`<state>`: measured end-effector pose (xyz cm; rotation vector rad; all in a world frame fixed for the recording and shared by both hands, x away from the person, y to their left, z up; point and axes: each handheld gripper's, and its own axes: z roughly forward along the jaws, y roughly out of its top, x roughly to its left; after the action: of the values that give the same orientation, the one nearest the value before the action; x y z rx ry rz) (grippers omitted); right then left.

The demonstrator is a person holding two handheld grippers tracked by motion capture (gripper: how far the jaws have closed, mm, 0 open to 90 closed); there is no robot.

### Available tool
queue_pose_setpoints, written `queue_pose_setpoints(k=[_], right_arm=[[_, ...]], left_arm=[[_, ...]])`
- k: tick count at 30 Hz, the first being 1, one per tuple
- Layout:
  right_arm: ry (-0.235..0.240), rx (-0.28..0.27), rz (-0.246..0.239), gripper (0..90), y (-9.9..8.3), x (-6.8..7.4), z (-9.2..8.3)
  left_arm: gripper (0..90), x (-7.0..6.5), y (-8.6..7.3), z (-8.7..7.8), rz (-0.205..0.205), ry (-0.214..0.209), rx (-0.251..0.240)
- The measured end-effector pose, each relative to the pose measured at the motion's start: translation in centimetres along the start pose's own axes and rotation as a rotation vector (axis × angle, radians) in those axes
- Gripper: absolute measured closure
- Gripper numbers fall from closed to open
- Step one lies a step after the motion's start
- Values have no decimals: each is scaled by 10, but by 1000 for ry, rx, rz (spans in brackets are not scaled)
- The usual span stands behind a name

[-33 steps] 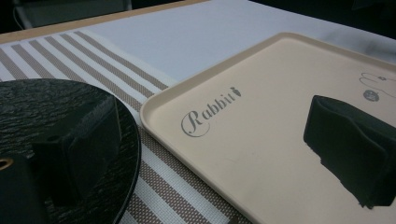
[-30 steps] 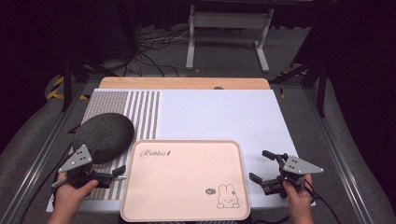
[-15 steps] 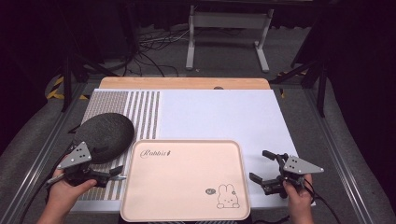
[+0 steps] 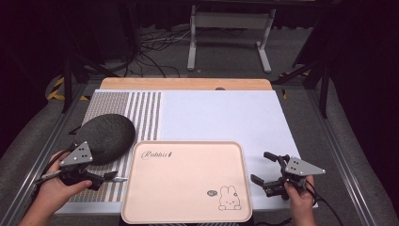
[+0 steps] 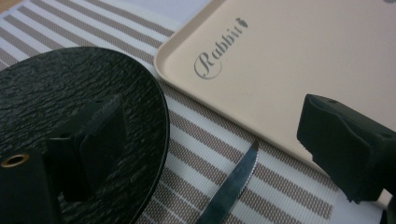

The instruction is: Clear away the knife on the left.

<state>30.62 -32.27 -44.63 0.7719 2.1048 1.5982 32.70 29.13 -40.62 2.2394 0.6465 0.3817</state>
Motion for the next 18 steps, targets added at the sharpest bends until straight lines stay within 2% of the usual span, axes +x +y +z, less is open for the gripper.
queue_pose_setpoints(k=[1,3,4,5,8,14,17,18], right_arm=[[0,1,-1,22,0,0,0],[0,2,-3,22,0,0,0],[0,2,-3,22,0,0,0],[0,2,-3,22,0,0,0],[0,0,-3,22,0,0,0],[0,0,-7,22,0,0,0],[0,-1,-7,23,0,0,0],[0,-1,-7,23,0,0,0]], left_arm=[[101,0,0,0,0,0,0],[101,2,1,-2,8,-1,33],[101,4,1,-3,17,-18,76],[103,4,1,-3,17,-18,76],[116,6,1,-4,28,-48,128],[125,8,3,-4,67,-57,218],[137,7,5,-3,100,-75,291],[140,7,5,-3,100,-75,291]])
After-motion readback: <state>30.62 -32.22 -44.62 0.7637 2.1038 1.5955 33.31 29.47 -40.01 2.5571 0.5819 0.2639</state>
